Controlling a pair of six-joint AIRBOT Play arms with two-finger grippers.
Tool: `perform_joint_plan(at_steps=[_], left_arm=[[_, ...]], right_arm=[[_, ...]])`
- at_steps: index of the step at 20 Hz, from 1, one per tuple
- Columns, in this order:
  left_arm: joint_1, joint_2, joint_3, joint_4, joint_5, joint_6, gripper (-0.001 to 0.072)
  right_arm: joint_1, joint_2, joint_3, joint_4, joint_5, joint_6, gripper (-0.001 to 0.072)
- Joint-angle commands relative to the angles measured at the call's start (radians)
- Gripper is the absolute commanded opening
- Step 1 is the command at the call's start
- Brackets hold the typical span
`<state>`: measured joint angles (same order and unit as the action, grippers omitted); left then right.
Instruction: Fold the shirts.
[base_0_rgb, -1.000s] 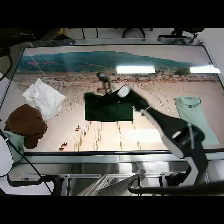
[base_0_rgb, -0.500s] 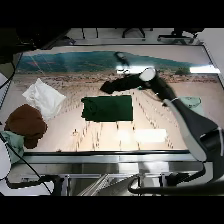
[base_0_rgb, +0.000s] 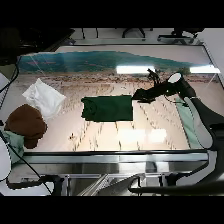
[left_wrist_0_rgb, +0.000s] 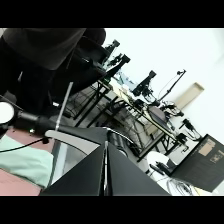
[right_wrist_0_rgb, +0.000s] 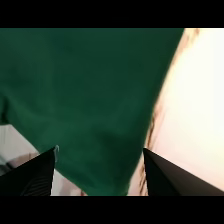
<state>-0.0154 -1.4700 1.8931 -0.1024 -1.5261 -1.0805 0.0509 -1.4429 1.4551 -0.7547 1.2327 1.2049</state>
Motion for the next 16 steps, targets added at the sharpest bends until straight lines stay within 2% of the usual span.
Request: perform_joint_plan(at_steps=[1, 5, 8, 9, 10, 11, 14, 16], left_arm=[[-0.024, 0.0, 0.0, -0.003, 0.002, -0.001, 0.0017], [-0.031, 0.0, 0.0, -0.001, 0.006, -0.001, 0.0017], [-0.031, 0.0, 0.0, 0.004, 0.006, -0.001, 0.0017], [-0.031, 0.0, 0.0, 0.004, 0.005, -0.001, 0.0017], [-0.031, 0.0, 0.0, 0.004, 0.002, -0.001, 0.0017], [-0.032, 0.0, 0.0, 0.004, -0.002, -0.002, 0.0017], [-0.032, 0.0, 0.0, 0.003, -0.017, -0.002, 0.0017], [-0.032, 0.0, 0.0, 0.003, -0.024, -0.002, 0.0017]], right_arm=[[0.013, -0.089, -0.024, 0.04, 0.021, -0.025, 0.0603], [0.062, -0.148, -0.024, 0.053, -0.031, -0.042, 0.0602], [0.094, -0.167, -0.024, 0.16, -0.06, -0.116, 0.0584], [0.097, -0.165, -0.02, 0.223, -0.054, -0.159, 0.0386], [0.095, -0.162, -0.007, 0.283, -0.031, -0.208, 0.0066], [0.085, -0.15, 0.018, 0.333, -0.005, -0.24, 0.0016], [0.019, -0.071, 0.138, 0.357, 0.003, -0.217, 0.0014], [-0.068, -0.004, 0.236, 0.356, 0.003, -0.154, 0.0014]])
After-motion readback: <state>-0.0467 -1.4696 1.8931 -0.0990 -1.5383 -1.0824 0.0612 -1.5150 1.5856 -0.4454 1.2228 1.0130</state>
